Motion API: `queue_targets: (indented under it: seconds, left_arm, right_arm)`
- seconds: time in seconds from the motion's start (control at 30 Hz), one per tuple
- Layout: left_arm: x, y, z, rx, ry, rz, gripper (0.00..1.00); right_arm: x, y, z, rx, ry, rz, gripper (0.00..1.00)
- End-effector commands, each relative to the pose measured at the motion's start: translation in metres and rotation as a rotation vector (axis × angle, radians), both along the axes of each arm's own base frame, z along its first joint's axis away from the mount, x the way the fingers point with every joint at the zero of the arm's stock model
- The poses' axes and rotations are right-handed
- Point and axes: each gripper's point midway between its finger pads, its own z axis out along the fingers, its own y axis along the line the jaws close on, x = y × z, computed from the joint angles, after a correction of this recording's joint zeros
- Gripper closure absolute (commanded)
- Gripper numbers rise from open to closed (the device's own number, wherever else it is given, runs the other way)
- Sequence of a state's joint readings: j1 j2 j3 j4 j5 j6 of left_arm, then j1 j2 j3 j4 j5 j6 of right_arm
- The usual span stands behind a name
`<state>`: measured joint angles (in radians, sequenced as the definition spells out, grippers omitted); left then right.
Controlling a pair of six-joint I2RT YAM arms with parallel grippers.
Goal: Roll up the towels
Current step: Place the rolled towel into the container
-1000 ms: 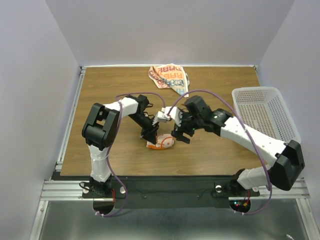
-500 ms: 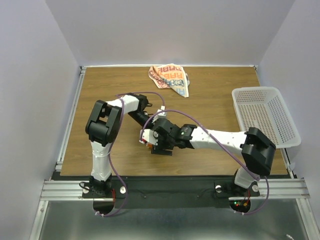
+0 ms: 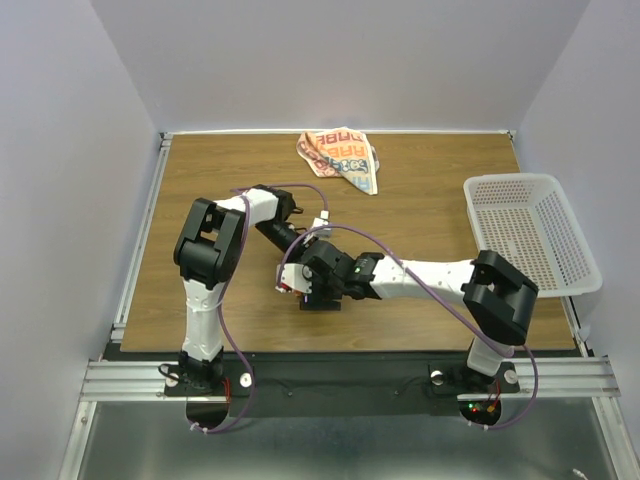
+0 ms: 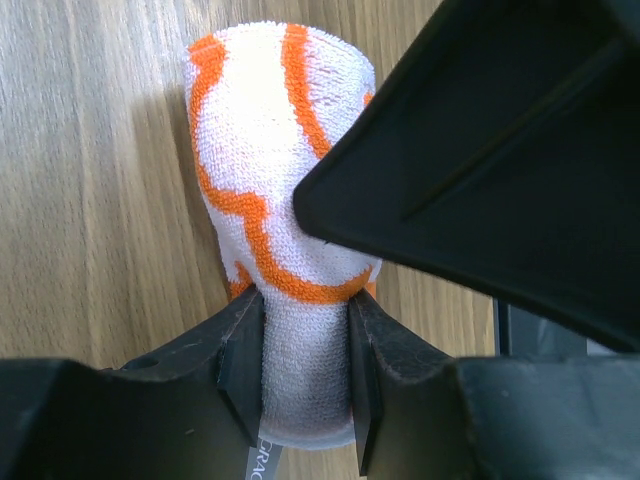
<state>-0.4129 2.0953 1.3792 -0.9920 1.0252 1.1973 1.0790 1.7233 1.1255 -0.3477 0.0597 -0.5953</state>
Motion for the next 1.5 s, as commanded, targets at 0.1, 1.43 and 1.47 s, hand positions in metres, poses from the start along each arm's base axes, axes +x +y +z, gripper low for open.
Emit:
queue_targets:
  seconds: [0.1, 1.43, 1.47]
  left_arm:
    - [-0.001, 0.028, -0.040, 0.150, -0.041, -0.077, 0.66]
    - [0.082, 0.079, 0.052, 0.046, -0.209, 0.277, 0.07]
    - [0.083, 0.079, 0.056, 0.038, -0.220, 0.290, 0.05]
  right_arm:
    - [0.009, 0.003, -0.014, 0.002, -0.053, 0.009, 0.21]
    - [-0.016, -0.070, -0.050, -0.063, 0.080, -0.121, 1.00]
    - [-0.013, -0.070, -0.042, -0.030, 0.100, -0.165, 0.99]
